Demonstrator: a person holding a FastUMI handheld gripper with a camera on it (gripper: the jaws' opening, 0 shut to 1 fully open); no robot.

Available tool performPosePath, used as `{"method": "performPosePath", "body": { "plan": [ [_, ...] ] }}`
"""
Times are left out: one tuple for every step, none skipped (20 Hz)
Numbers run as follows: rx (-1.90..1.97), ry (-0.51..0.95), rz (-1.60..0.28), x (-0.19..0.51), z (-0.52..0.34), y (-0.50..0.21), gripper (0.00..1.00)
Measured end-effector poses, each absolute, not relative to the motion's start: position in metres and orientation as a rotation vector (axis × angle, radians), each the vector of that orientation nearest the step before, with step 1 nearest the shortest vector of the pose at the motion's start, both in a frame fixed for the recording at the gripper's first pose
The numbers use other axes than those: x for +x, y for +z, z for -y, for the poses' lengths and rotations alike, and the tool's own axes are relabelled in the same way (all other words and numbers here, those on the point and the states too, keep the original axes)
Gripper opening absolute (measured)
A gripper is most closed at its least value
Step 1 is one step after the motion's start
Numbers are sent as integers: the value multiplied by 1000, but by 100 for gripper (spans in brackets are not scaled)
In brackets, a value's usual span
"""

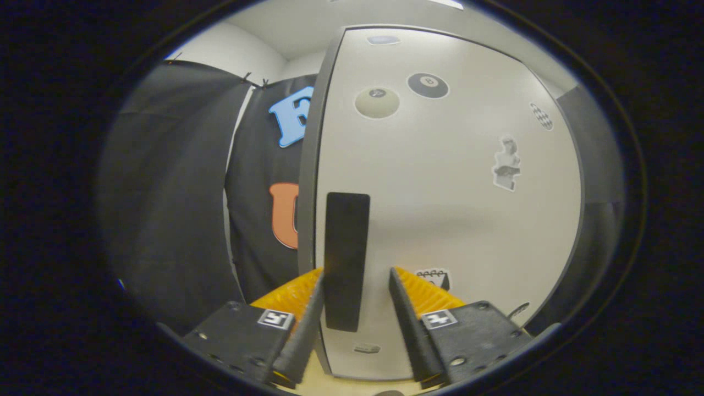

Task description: Open the shoe cabinet door, grab the shoes and put them into the shoe cabinet, then close the shoe cabinet door.

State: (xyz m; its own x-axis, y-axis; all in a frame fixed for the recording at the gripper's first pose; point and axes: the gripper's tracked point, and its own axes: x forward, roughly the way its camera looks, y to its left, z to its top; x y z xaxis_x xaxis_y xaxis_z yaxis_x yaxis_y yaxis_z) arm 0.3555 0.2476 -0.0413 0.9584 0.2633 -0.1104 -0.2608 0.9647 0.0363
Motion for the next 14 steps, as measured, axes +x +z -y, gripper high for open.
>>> {"method": "performPosePath", "body": {
  "plan": [
    [2,270,-110,353,-245,-42,35],
    [-7,271,-105,354,-245,-42,34],
    [7,279,-111,351,-245,-43,32],
    [27,295,-126,348,-244,-44,31],
    [36,314,-134,343,-244,-43,31],
    [33,335,-139,336,-243,-40,31],
    [33,357,-145,325,-243,-38,31],
    [33,380,-148,314,-243,-38,30],
    [39,396,-154,303,-242,-36,31],
    [36,412,-156,294,-239,-34,31],
    [37,426,-164,290,-235,-34,31],
    [48,438,-164,282,-232,-33,30],
    [56,455,-165,275,-230,-32,30],
    [60,473,-167,273,-226,-31,30]
  ]
}}
